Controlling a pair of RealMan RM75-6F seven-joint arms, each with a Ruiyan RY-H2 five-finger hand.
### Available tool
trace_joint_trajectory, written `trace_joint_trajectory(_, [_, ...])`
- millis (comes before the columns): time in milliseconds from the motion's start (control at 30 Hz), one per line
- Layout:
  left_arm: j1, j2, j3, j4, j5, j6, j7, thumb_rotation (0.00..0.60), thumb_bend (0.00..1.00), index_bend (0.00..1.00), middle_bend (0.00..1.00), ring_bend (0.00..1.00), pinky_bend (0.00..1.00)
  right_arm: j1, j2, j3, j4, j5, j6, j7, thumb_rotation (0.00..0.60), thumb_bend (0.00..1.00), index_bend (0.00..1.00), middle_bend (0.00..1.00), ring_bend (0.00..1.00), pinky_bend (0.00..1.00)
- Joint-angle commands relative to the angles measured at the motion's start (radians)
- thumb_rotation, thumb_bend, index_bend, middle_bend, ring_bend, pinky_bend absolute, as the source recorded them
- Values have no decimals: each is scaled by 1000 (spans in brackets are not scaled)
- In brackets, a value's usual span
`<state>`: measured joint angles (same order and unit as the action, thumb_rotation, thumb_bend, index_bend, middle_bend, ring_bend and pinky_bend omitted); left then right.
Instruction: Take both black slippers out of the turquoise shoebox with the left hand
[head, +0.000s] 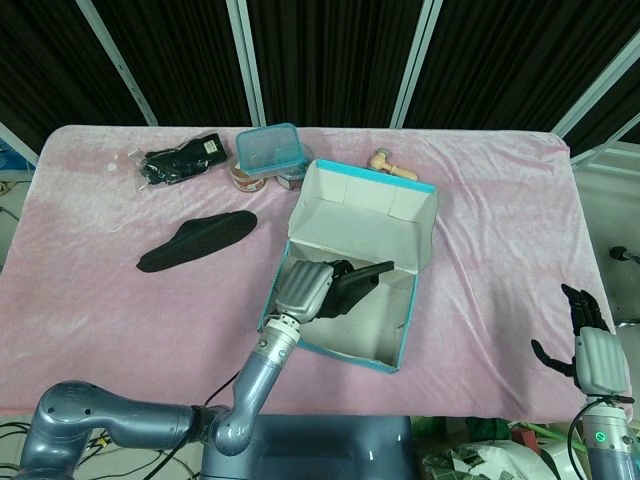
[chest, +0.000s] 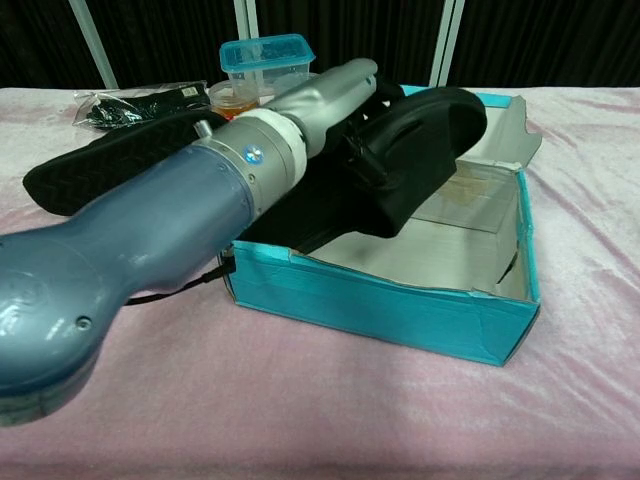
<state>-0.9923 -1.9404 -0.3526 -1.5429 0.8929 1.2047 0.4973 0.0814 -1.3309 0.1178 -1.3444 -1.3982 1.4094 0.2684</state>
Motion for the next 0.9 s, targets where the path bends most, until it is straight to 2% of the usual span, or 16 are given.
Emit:
trace_joint_trajectory(33, [38, 67, -20, -91, 23, 20, -20, 600, 362, 433, 569, 546, 621, 1, 1, 1, 0, 2, -3, -1, 600, 168, 18, 90, 55, 243])
trace_joint_trajectory(267, [134, 237, -9, -292, 51, 47, -66, 600, 361, 412, 570, 538, 628, 9, -3, 4, 5, 5, -15, 2, 600, 168, 18, 90, 55, 243])
trace_joint_trajectory(400, [206, 332, -3, -372, 61, 29, -188, 600, 360, 408, 570, 537, 631, 19, -6, 6, 11, 2, -26, 4, 600, 169, 18, 90, 55, 243])
trace_joint_trajectory(500, [256, 419, 26, -405, 73, -9, -259, 600, 358, 400, 568, 530, 631, 26, -8, 7, 12, -3, -28, 4, 600, 169, 18, 90, 55, 243])
trace_joint_trajectory(600, [296, 507, 65, -393, 54, -41, -275, 600, 359, 402, 566, 523, 627, 30, -10, 7, 14, -4, -34, 3, 600, 169, 18, 90, 55, 243])
trace_joint_trajectory(667, [306, 527, 81, -360, 26, -46, -259, 600, 359, 402, 563, 519, 613, 33, -11, 7, 15, -3, -39, 2, 600, 169, 18, 90, 55, 243])
trace_joint_trajectory(767, [306, 516, 101, -279, -41, -38, -202, 600, 359, 400, 555, 513, 599, 38, -14, 6, 15, -7, -43, 2, 600, 168, 18, 90, 55, 243])
trace_joint_trajectory(900, [294, 464, 103, -189, -100, -17, -148, 600, 359, 396, 545, 500, 584, 43, -14, 5, 11, -12, -43, -3, 600, 169, 18, 90, 55, 243])
